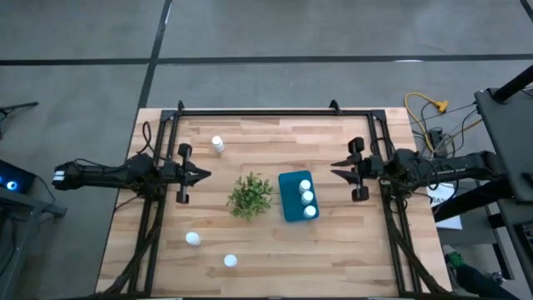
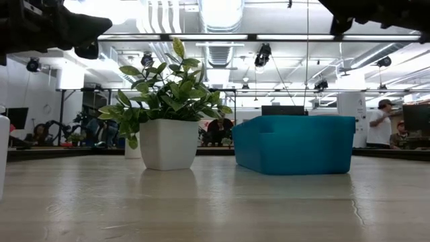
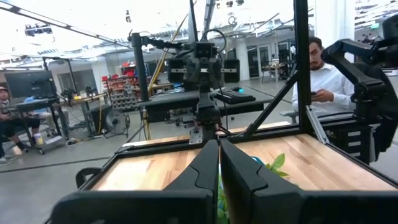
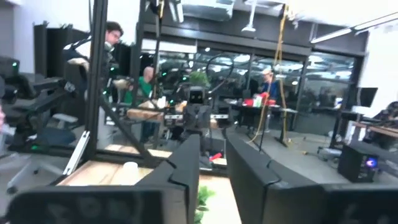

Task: Pick and place pill bottles into a basket
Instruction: Put the white medicine bottle into the blue bin

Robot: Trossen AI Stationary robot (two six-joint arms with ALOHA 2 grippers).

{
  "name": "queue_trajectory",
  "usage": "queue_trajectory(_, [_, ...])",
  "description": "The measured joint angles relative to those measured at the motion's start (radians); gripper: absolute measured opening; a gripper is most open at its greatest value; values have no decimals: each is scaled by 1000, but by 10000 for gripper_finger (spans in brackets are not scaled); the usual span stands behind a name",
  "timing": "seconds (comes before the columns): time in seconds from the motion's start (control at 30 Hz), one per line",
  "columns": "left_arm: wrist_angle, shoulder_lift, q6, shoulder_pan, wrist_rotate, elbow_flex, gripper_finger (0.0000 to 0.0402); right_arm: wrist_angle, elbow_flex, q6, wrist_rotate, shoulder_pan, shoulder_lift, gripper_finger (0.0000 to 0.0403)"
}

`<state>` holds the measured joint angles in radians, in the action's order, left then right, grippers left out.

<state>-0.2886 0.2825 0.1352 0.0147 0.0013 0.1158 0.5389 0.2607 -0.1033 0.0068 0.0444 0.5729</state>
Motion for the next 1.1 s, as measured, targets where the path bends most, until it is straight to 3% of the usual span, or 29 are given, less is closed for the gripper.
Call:
queue_trajectory(0.33, [-43, 1, -25, 0, 33, 2, 0, -9, -99, -5, 71, 0, -151, 16])
queue_trajectory(0.73, [-83, 19, -39, 5, 291, 24, 0, -10, -156, 4, 76, 0, -207, 8])
queue_trajectory(0.93, [-232, 90, -62, 50, 387, 48, 0, -9, -148, 23, 75, -3, -206, 8])
queue_trajectory(1.1, [-260, 210, -72, 107, 402, 84, 0, -10, -149, 25, 75, -3, -205, 8])
